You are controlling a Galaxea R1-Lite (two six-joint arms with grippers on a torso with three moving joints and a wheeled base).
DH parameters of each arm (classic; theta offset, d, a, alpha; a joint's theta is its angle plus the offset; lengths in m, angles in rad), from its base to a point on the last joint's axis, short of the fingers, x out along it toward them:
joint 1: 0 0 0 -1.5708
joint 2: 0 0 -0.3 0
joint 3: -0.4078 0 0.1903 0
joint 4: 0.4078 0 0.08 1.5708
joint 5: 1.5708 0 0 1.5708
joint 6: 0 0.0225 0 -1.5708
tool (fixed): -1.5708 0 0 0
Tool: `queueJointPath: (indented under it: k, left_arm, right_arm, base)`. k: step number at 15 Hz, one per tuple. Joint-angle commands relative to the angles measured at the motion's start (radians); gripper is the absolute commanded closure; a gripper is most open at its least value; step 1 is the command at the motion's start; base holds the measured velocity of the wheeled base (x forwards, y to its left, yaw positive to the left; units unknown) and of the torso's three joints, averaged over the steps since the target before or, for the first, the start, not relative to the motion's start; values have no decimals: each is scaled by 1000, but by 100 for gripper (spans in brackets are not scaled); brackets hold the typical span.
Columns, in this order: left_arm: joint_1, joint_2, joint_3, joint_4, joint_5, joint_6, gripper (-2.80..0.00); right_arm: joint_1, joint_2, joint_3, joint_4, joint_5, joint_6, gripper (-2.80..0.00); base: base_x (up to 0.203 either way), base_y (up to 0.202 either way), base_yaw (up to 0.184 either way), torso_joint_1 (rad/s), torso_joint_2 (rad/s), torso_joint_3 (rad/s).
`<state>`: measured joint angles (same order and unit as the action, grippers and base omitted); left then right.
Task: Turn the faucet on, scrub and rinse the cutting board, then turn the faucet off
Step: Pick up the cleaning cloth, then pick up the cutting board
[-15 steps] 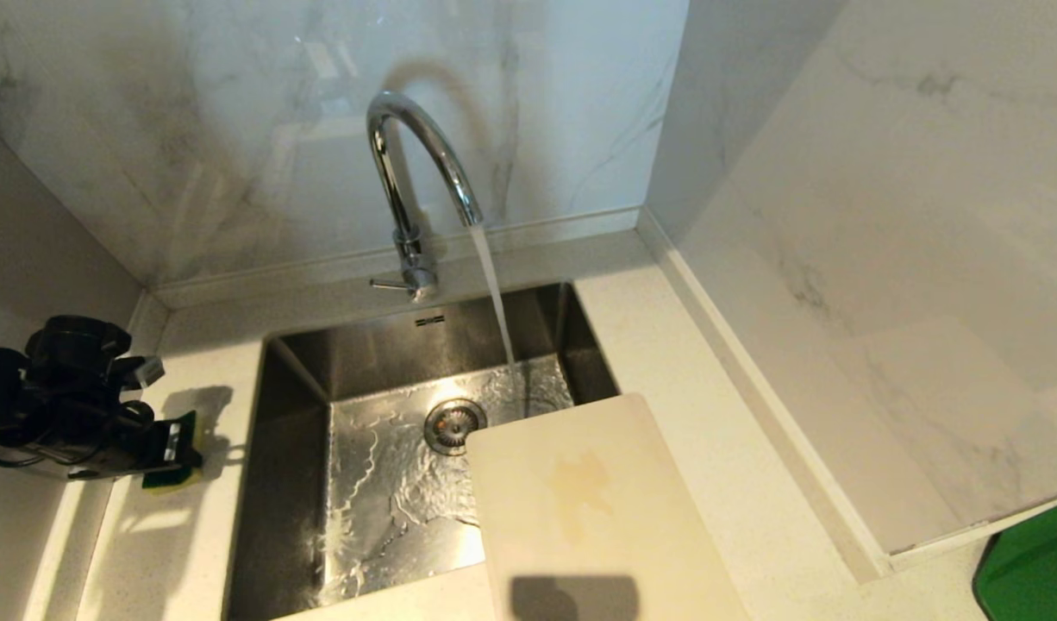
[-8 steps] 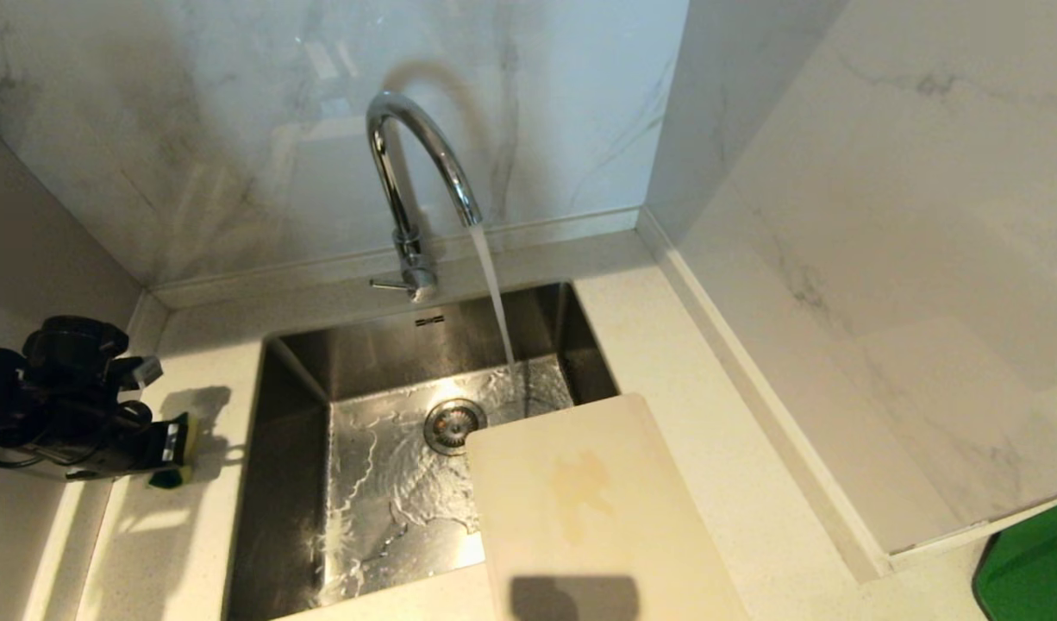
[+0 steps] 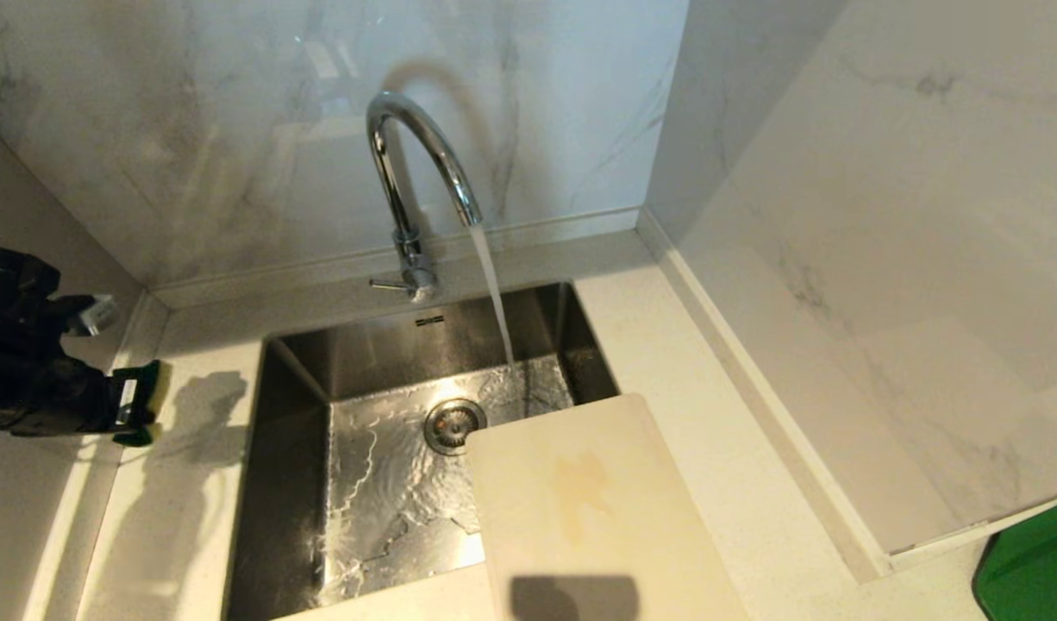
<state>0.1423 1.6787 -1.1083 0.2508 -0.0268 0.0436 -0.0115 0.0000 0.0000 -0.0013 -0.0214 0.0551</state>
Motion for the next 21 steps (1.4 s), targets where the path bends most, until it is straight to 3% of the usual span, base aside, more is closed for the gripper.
queueJointPath:
  k: [1, 5, 9, 15, 21]
  left_arm:
    - [-34, -198, -3, 81, -1, 2, 0]
    - [-49, -480, 61, 135, -5, 41, 0]
    - [-83, -737, 82, 257, -7, 62, 0]
    - [-92, -1016, 89, 448, -7, 30, 0]
    - [-92, -1203, 146, 472, -7, 12, 0]
  right_arm:
    - [-1, 0, 1, 0, 0, 0, 0]
    - [1, 0, 1, 0, 0, 0, 0]
    - [0, 0, 2, 0, 0, 0, 0]
    - [-1, 0, 0, -2, 0, 0, 0]
    - [0, 0, 0, 0, 0, 0, 0]
  base:
    - [0, 0, 0, 0, 0, 0]
    - [0, 0, 0, 0, 0, 0]
    - [0, 0, 0, 0, 0, 0]
    - [0, 0, 0, 0, 0, 0]
    - [0, 0, 0, 0, 0, 0]
